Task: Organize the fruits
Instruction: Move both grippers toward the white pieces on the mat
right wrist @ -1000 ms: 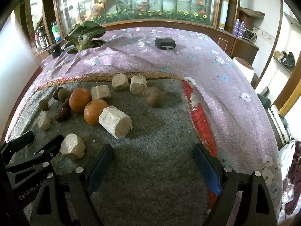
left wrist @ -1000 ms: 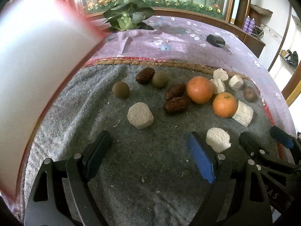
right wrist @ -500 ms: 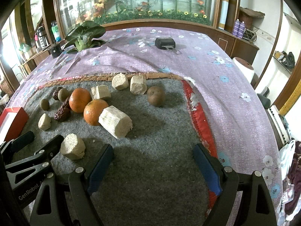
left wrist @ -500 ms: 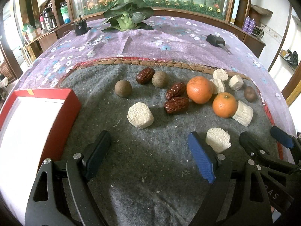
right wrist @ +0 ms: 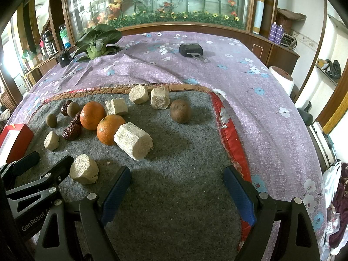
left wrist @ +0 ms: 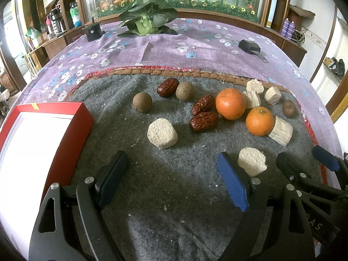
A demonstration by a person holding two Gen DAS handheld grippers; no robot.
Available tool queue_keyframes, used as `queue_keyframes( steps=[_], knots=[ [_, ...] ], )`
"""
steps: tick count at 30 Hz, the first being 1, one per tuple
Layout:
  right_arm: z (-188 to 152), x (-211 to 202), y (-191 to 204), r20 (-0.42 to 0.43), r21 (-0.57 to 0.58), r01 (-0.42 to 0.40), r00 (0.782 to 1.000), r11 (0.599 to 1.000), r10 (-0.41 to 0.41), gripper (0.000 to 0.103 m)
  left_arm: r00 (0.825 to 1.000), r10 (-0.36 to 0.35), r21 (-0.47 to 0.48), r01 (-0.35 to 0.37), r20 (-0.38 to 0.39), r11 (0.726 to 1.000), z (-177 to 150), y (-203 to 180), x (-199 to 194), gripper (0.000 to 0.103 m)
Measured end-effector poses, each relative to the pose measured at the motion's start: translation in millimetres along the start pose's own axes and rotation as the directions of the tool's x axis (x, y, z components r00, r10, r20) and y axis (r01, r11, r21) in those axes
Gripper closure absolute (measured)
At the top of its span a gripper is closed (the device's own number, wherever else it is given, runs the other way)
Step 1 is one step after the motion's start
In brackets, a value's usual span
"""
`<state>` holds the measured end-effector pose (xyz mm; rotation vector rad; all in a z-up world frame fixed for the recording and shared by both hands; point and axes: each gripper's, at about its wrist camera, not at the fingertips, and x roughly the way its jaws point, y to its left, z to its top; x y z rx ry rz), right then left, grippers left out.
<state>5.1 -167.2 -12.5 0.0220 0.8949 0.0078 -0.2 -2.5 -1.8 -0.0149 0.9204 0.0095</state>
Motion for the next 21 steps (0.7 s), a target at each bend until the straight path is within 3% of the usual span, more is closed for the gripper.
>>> queue_keyframes(
  steps=[6,15,21],
  knots=[
    [-3,-6,-2,-0.002,-0.032,-0.043,0.999,0.999,0.043,0.016,0.999,-0.02,0.041,0.021,-0.025,0.999,3,1,-1,0.018],
    [-16,-42,-6,0.031,-0.1,-0.166,0.985,0.981,0.169,0.017,0.985,-0.167,0.087,0.17,-0.037,0.982,-9,22,-39,0.018],
    [-18,-56,7,0.069,-0.157,-0.159,0.983,0.975,0.172,0.017,0.974,-0.224,0.092,0.226,-0.026,0.97,-12,35,-57,0.018]
  ],
)
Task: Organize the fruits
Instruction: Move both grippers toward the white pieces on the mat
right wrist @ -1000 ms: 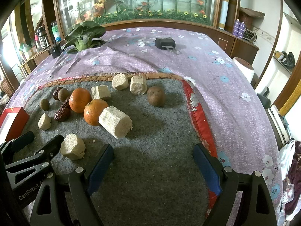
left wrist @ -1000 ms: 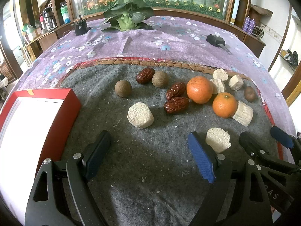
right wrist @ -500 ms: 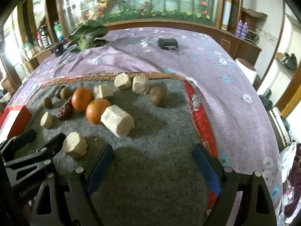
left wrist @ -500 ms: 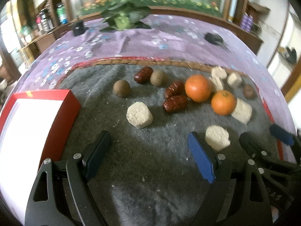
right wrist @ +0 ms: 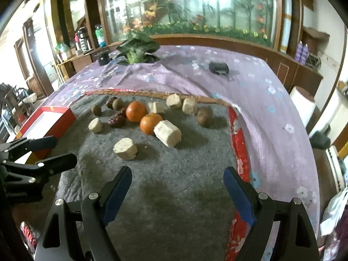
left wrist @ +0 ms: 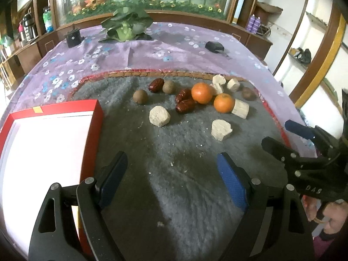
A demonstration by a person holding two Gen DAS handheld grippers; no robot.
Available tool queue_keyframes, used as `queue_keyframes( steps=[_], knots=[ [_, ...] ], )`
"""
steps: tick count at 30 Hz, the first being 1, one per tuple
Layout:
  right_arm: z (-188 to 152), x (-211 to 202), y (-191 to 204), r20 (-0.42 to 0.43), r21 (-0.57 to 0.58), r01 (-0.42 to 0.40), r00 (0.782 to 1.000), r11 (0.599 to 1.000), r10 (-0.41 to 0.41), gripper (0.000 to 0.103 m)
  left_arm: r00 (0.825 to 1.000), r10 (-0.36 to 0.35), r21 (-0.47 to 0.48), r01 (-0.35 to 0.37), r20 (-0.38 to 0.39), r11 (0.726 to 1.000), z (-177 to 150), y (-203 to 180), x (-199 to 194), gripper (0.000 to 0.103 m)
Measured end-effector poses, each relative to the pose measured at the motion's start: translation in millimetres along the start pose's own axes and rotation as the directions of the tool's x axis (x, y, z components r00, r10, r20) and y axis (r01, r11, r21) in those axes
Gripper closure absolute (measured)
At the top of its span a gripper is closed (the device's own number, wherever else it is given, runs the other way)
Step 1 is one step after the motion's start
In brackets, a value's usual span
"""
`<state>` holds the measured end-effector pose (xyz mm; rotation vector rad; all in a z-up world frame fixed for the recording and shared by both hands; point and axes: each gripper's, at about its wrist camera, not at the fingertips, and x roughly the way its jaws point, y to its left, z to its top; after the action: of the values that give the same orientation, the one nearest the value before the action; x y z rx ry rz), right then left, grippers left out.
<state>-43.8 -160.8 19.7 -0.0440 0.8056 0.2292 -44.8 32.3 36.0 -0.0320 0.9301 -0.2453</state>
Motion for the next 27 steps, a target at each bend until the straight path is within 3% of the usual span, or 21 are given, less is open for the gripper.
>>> queue_keyframes(
  steps=[5,12,20,23,25,27],
  knots=[
    [1,-3,1,-0.002,-0.003,-0.014,1.0,1.0,0.014,0.017,1.0,0.026,-0.055,-0.026,0.004,0.998,12,4,5,0.018],
    [0,-2,-3,-0.008,0.002,-0.027,1.0,1.0,0.027,0.02,0.992,0.128,-0.07,-0.128,-0.011,0.989,28,2,23,0.018],
    [1,1,-1,-0.01,-0.018,-0.047,0.999,0.999,0.047,0.023,0.99,0.134,-0.051,-0.136,-0.038,0.989,41,1,42,0.021],
    [1,6,-1,-0.023,-0.014,-0.069,0.997,0.997,0.069,0.032,0.99,0.134,-0.044,-0.136,-0.044,0.99,45,0,48,0.025],
    [1,8,-2,-0.025,-0.008,-0.084,0.996,0.996,0.084,0.033,0.989,0.136,-0.026,-0.138,-0.05,0.99,47,0,53,0.053],
    [0,9,-3,-0.026,-0.005,-0.096,0.995,0.995,0.095,0.034,0.989,0.127,-0.023,-0.13,-0.077,0.991,47,2,59,0.066]
  ],
)
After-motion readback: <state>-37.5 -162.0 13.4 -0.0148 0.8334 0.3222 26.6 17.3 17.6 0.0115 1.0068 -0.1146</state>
